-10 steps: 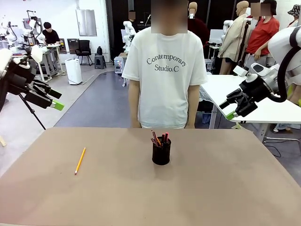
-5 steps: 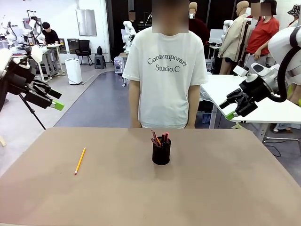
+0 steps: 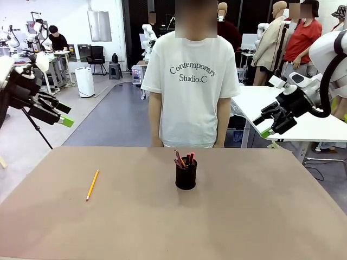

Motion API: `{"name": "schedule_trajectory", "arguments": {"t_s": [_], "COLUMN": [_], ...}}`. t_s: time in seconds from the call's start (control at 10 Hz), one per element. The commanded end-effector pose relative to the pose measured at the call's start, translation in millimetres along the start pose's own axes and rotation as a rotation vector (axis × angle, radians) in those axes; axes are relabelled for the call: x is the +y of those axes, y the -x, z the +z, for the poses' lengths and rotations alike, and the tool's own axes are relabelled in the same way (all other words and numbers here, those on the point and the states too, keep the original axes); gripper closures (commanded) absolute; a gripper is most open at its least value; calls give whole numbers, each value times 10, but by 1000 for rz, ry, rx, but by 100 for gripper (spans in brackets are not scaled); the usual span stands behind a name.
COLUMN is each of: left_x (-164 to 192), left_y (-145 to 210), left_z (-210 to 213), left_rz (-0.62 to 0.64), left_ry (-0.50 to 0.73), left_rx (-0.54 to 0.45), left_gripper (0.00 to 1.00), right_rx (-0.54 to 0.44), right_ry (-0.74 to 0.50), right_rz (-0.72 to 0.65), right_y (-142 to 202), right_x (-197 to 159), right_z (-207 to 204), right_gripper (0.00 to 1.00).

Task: Place the pens into the pen holder.
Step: Pick up a writing instrument from the table and place it into the Pen holder.

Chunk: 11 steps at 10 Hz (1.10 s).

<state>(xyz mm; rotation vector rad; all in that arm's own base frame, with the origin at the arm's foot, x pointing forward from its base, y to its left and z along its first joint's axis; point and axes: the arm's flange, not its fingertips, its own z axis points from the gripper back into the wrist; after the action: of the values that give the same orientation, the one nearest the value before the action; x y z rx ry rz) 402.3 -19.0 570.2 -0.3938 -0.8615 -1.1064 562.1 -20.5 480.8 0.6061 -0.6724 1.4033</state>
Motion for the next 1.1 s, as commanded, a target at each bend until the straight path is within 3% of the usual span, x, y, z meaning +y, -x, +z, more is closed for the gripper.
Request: {"name": "schedule_trajectory", "arguments": {"t_s": [0.0, 0.8, 1.0], "left_x": [9, 0, -9], "left_y": [5, 0, 4], "left_z": [19, 0, -245], "left_rz": [3, 0, 244], "left_ry": [3, 0, -56], "left_rx": [3, 0, 245], "left_gripper": [0, 0, 0], "right_rx": [-10, -10, -10], "right_ry": [3, 3, 3], "right_rz": [5, 5, 5], "right_y": [-16, -16, -16], "right_x": [2, 2, 2], "right_z": [8, 8, 8], "right_gripper": [0, 0, 0]}}
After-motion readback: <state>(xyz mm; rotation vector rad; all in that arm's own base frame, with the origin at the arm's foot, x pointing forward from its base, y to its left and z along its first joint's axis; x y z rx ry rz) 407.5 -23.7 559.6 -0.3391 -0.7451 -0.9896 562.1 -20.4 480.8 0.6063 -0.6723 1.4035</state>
